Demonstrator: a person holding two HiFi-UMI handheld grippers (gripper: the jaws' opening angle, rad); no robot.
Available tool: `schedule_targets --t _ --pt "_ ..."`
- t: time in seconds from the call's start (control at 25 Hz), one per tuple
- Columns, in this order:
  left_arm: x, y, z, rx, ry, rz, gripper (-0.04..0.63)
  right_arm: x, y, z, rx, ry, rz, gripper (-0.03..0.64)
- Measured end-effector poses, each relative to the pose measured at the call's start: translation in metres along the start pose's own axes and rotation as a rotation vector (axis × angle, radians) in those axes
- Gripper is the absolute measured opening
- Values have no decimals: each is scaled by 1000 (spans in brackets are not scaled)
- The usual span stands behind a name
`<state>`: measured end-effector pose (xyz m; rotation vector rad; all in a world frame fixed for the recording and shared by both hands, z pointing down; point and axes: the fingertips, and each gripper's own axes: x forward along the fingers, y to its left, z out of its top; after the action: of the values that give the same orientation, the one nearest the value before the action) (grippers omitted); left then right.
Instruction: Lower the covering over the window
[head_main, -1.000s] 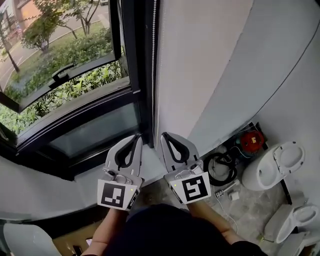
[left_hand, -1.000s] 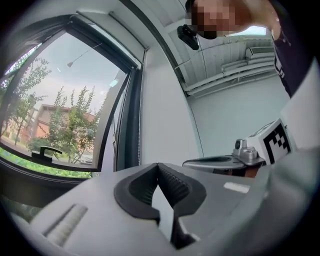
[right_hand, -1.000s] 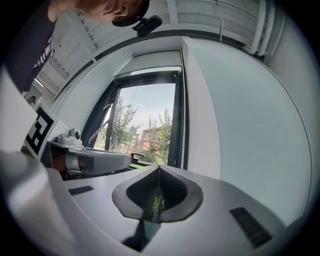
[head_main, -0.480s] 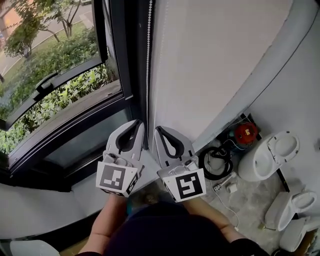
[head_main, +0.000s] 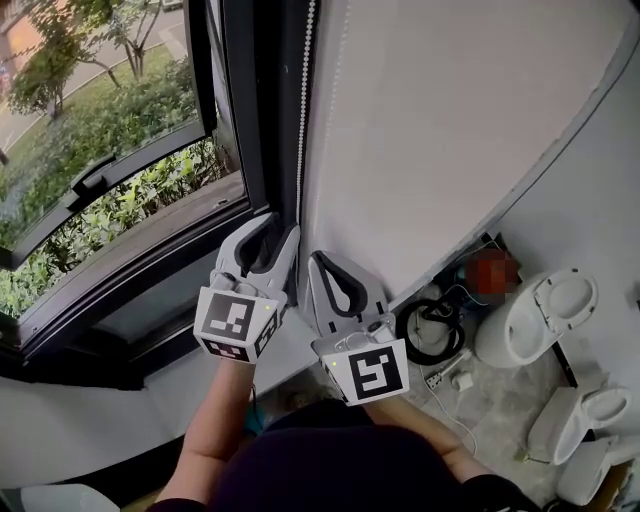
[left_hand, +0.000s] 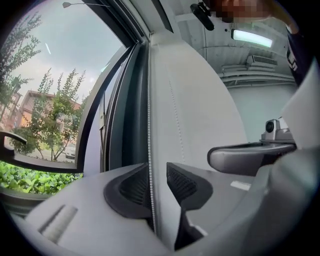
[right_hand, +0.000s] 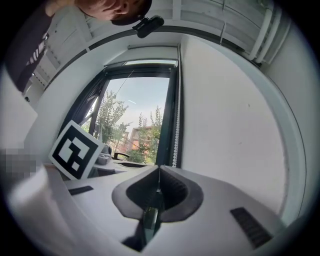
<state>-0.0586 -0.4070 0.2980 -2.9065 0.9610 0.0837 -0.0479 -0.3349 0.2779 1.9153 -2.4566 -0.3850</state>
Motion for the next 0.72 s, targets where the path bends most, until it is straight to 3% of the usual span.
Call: schedule_targets --t 0.24,0.72 --pt "24 14 -12 10 65 39 187 4 1 2 -8 -4 2 12" --pt "53 24 -18 27 88 100 229 1 0 10 -9 -38 17 12"
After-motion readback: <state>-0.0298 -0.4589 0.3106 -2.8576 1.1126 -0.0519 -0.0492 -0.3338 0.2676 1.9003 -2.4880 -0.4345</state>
